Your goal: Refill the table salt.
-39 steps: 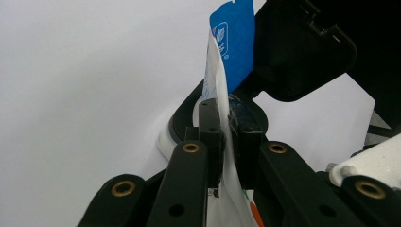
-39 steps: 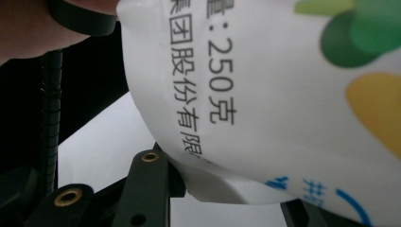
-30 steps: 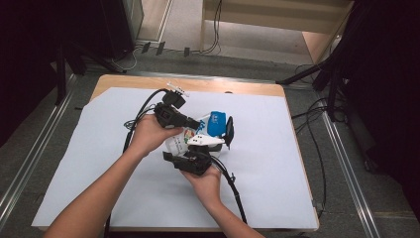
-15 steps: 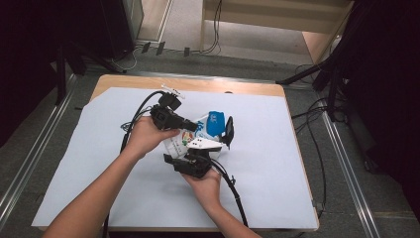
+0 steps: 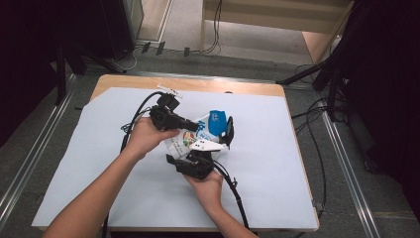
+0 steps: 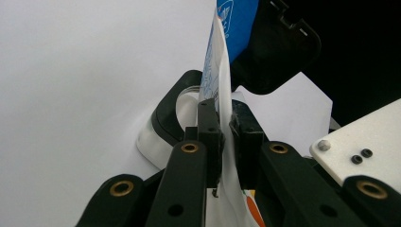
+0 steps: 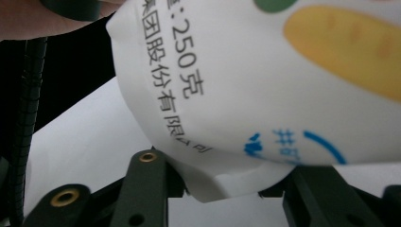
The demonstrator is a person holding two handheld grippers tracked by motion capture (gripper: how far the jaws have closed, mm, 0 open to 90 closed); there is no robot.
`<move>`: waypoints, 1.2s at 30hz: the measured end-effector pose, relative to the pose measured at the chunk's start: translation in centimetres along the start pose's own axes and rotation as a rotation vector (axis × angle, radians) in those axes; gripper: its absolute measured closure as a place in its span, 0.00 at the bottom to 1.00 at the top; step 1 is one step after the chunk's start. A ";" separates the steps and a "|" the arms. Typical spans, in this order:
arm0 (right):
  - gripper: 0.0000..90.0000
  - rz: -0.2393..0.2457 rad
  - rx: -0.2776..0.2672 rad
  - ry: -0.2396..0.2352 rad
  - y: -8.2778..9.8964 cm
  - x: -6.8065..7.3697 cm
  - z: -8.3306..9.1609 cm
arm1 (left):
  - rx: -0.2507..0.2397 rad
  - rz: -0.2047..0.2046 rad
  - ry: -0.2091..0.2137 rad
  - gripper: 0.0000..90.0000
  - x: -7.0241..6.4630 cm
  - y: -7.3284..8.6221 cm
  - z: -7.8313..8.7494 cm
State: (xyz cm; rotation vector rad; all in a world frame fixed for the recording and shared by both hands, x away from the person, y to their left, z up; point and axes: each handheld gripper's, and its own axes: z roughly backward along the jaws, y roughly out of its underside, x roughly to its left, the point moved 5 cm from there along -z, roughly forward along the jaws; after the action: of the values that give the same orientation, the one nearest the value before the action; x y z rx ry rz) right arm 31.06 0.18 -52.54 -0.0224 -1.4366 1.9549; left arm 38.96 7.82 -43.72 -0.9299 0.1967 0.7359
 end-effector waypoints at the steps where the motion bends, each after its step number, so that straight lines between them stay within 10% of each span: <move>1: 0.74 0.005 0.004 0.002 0.0 0.0 0.1 | -0.001 0.000 0.002 0.95 0.0 0.0 0.0; 36: 0.80 0.005 0.007 0.055 1.2 -0.5 -0.4 | 0.024 -0.039 0.005 0.94 -0.3 0.6 0.7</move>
State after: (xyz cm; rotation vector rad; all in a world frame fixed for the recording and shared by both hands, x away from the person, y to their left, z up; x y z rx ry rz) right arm 30.98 0.04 -53.86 -0.0757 -1.3950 1.9488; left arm 38.19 8.44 -43.57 -0.9103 0.1914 0.6937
